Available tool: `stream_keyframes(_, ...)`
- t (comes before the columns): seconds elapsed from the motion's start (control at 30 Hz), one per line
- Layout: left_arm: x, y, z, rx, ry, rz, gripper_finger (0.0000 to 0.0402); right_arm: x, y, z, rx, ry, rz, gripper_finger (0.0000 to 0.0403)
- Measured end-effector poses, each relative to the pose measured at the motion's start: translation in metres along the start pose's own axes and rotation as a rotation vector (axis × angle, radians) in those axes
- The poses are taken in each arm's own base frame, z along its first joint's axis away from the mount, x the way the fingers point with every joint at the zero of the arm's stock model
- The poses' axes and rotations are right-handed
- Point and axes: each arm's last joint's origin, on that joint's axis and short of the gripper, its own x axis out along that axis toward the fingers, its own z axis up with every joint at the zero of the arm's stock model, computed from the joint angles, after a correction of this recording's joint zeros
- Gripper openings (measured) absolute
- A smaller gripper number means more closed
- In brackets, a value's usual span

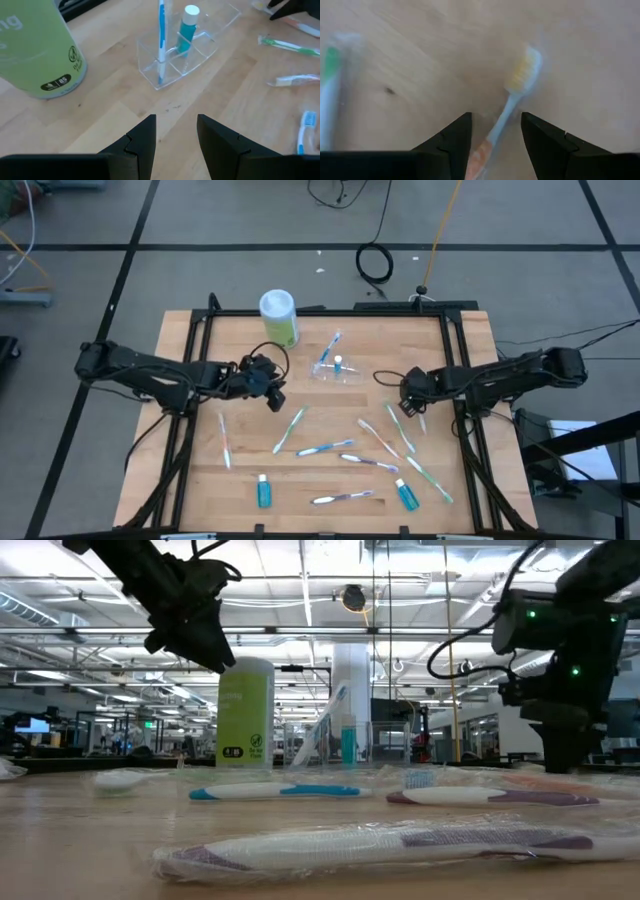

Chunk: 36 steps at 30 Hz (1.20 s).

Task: Pick & Place toothbrushing station
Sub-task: Put the right orange toothbrush into the transparent organizer

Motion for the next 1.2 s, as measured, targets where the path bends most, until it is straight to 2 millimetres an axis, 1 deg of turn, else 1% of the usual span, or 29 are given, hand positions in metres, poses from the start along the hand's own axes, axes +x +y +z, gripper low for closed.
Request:
stream_keyframes(0.07, 0.001, 0.002, 0.001, 0.005, -0.001, 0.009, 0.0147, 0.006, -0.002, -0.003, -0.024, -0.004, 0.018, 0.0157)
stream_keyframes(0.13, 0.002, 0.004, 0.003, 0.013, -0.003, 0.018, 0.0147, 0.009, -0.002, -0.003, -0.054, -0.006, 0.041, 0.014)
stream_keyframes(0.33, 0.004, 0.008, 0.005, 0.016, -0.005, 0.033, 0.0147, 0.006, 0.001, 0.001, -0.066, -0.019, 0.072, 0.0046)
stream_keyframes(0.4, 0.004, 0.008, 0.005, 0.015, -0.005, 0.033, 0.0147, 0.001, 0.004, 0.004, -0.062, -0.031, 0.098, 0.0016)
stream_keyframes(0.43, 0.004, 0.008, 0.005, 0.015, -0.005, 0.033, 0.0147, -0.003, 0.005, 0.006, -0.069, -0.036, 0.114, 0.0011)
stream_keyframes(0.5, 0.004, 0.008, 0.005, 0.015, -0.006, 0.032, 0.0147, -0.015, 0.01, 0.013, -0.083, -0.077, 0.149, 0.0012)
stream_keyframes(0.53, 0.004, 0.008, 0.005, 0.015, -0.006, 0.032, 0.0147, -0.025, 0.014, 0.019, -0.083, -0.118, 0.185, 0.0014)
stream_keyframes(0.63, 0.004, 0.008, 0.006, 0.013, -0.014, 0.034, 0.0147, -0.055, 0.023, 0.037, -0.102, -0.252, 0.297, 0.0011)
stream_keyframes(0.7, 0.004, 0.008, 0.006, 0.011, -0.018, 0.033, 0.0147, -0.072, 0.029, 0.048, -0.142, -0.392, 0.39, 0.0006)
stream_keyframes(0.8, 0.004, 0.008, 0.006, 0.011, -0.018, 0.033, 0.0147, -0.103, 0.042, 0.069, -0.248, -0.761, 0.557, 0.0006)
stream_keyframes(0.87, 0.004, 0.008, 0.006, 0.019, -0.019, 0.034, 0.0147, -0.118, 0.046, 0.079, -0.32, -1.008, 0.595, 0.0008)
stream_keyframes(0.9, 0.004, 0.008, 0.006, 0.031, -0.019, 0.034, 0.0147, -0.122, 0.048, 0.082, -0.349, -1.108, 0.592, 0.0008)
stream_keyframes(0.97, 0.004, 0.008, 0.006, 0.049, -0.02, 0.032, 0.0147, -0.126, 0.05, 0.091, -0.396, -1.293, 0.55, 0.0007)
stream_keyframes(1.03, 0.004, 0.008, 0.007, 0.057, -0.02, 0.031, 0.0147, -0.125, 0.051, 0.097, -0.419, -1.418, 0.498, 0.0007)
stream_keyframes(1.13, 0.004, 0.007, 0.007, 0.056, -0.024, 0.03, 0.0147, -0.112, 0.055, 0.108, -0.394, -1.511, 0.463, 0.0007)
stream_keyframes(1.2, 0.004, 0.007, 0.008, 0.051, -0.033, 0.023, 0.0147, -0.097, 0.059, 0.113, -0.435, -1.507, 0.402, 0.0007)
